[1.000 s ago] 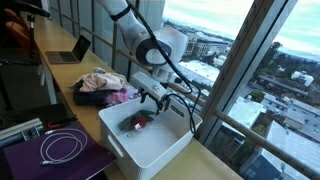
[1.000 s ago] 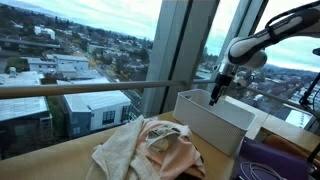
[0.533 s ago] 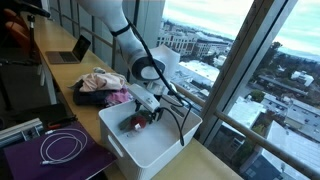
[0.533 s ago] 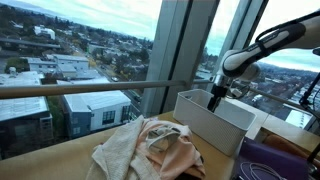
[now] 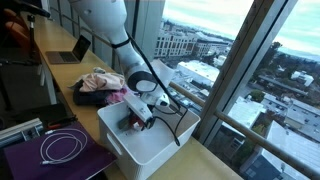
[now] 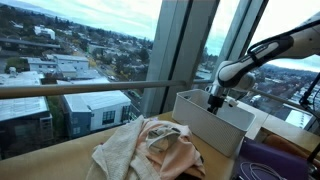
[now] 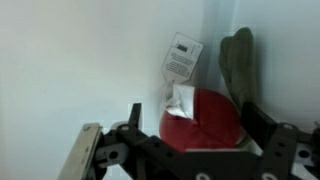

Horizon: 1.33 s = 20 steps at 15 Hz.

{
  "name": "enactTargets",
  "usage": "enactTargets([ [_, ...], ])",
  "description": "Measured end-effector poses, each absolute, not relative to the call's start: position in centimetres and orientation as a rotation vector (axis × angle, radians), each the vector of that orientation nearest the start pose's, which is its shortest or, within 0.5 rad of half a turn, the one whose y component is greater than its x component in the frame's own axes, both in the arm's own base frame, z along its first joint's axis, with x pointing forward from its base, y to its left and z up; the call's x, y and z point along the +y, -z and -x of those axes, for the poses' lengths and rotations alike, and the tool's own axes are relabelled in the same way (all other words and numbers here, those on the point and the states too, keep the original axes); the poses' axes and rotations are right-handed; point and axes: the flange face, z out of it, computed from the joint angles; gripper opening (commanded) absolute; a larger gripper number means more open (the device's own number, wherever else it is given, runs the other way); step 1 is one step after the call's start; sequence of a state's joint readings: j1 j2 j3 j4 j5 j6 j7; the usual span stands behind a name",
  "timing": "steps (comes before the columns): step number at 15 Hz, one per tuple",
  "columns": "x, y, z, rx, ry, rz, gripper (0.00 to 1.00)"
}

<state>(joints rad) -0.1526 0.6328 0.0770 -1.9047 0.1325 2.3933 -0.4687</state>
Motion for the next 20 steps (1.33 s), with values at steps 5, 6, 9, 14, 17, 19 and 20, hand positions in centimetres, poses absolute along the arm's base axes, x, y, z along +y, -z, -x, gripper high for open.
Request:
enactTargets([
  [5, -5.3, -12.8, -60.3, -0.357, -0.197, 2.920, 0.58],
  [6, -5.4, -12.4, -60.2, -0.350, -0.204, 2.917, 0.49],
  [9, -5.6, -12.1, -60.2, -0.337, -0.207, 2.914, 0.28],
  [14, -5.4, -12.5, -60.6, -0.329, -0.190, 2.914, 0.00],
  [17, -6.0, -13.2, -60.8, -0.316, -0.173, 2.919, 0.01],
  [19, -7.0, -14.7, -60.9, -0.307, -0.146, 2.939, 0.03],
  [20, -7.6, -16.0, -60.9, -0.308, -0.125, 2.956, 0.03],
])
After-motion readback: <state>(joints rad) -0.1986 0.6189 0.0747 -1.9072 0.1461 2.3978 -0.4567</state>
